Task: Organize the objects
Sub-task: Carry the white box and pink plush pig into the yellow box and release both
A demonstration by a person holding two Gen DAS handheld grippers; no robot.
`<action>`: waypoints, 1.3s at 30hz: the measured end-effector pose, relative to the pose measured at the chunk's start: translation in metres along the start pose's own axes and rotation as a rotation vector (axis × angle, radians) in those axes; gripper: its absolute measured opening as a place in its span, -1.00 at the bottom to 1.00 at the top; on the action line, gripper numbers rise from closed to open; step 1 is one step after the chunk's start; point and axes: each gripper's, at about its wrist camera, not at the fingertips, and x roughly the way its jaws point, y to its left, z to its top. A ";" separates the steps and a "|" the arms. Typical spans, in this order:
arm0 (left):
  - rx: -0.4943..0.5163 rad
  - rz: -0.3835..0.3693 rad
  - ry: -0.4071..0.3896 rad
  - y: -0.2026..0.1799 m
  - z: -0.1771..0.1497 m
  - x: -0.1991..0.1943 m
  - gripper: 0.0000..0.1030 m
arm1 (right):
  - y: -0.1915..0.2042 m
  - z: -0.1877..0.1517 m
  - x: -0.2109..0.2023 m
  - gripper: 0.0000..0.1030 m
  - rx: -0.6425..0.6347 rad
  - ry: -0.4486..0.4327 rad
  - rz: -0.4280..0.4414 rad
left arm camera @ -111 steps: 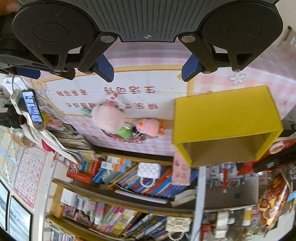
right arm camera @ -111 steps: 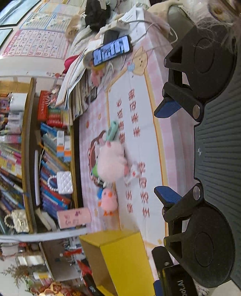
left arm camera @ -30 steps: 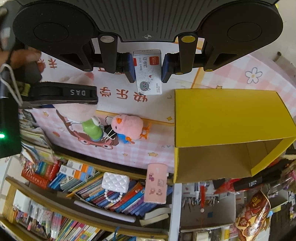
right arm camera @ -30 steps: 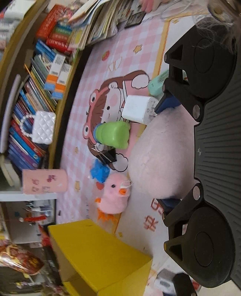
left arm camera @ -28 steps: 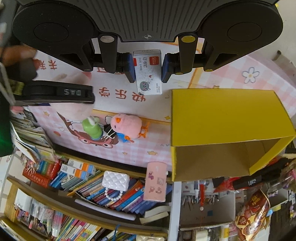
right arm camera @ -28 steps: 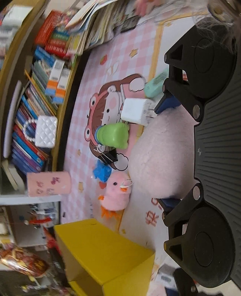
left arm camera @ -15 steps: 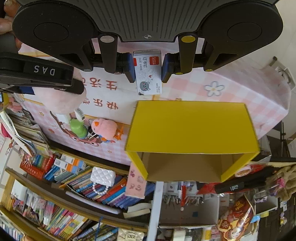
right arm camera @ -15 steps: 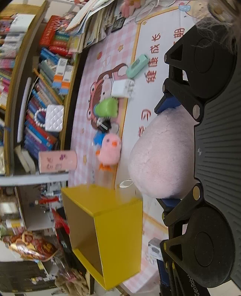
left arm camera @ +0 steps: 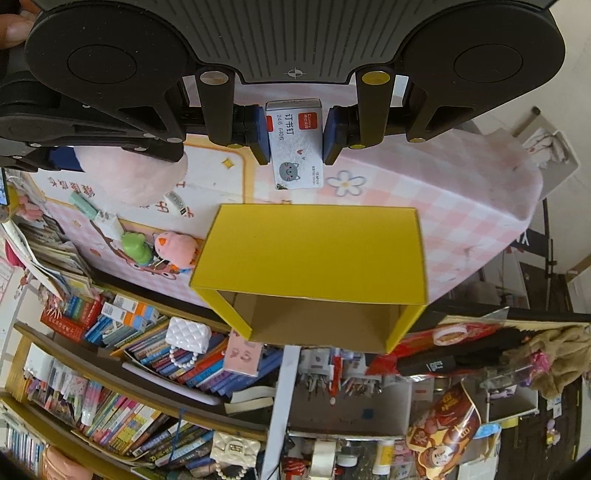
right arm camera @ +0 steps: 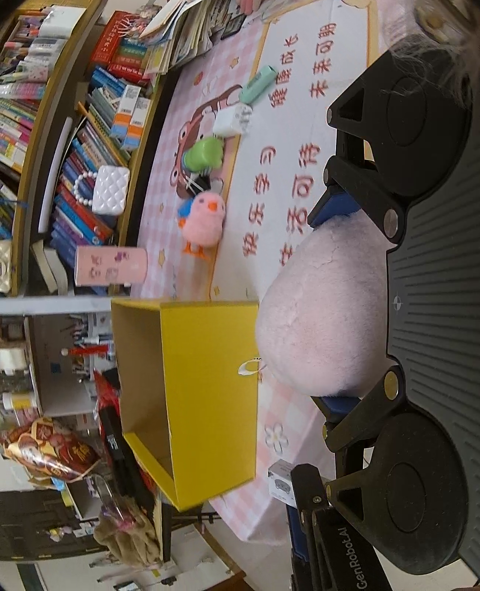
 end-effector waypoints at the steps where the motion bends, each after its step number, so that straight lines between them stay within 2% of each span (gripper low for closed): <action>1: 0.002 0.000 -0.001 0.004 -0.001 -0.003 -0.44 | 0.006 -0.001 -0.001 0.68 -0.001 -0.001 0.002; 14: 0.010 0.009 -0.022 0.048 -0.012 -0.027 -0.44 | 0.061 -0.014 -0.010 0.69 -0.006 -0.005 0.025; 21: 0.005 -0.001 -0.039 0.055 -0.010 -0.030 -0.44 | 0.070 -0.014 -0.011 0.69 -0.007 0.006 0.021; 24: 0.003 -0.009 -0.064 0.055 0.000 -0.030 -0.44 | 0.071 -0.009 -0.011 0.69 -0.013 -0.007 0.011; 27: -0.004 -0.017 -0.113 0.053 0.020 -0.028 -0.44 | 0.070 0.005 -0.015 0.69 -0.026 -0.051 -0.002; 33: 0.014 -0.010 -0.236 0.047 0.071 -0.017 -0.44 | 0.059 0.058 -0.014 0.69 -0.028 -0.218 -0.023; 36: 0.026 0.006 -0.260 0.045 0.093 -0.002 -0.44 | 0.048 0.090 -0.003 0.69 0.003 -0.270 -0.019; 39: 0.034 0.016 -0.248 0.043 0.111 0.020 -0.44 | 0.036 0.121 0.013 0.69 0.053 -0.292 0.001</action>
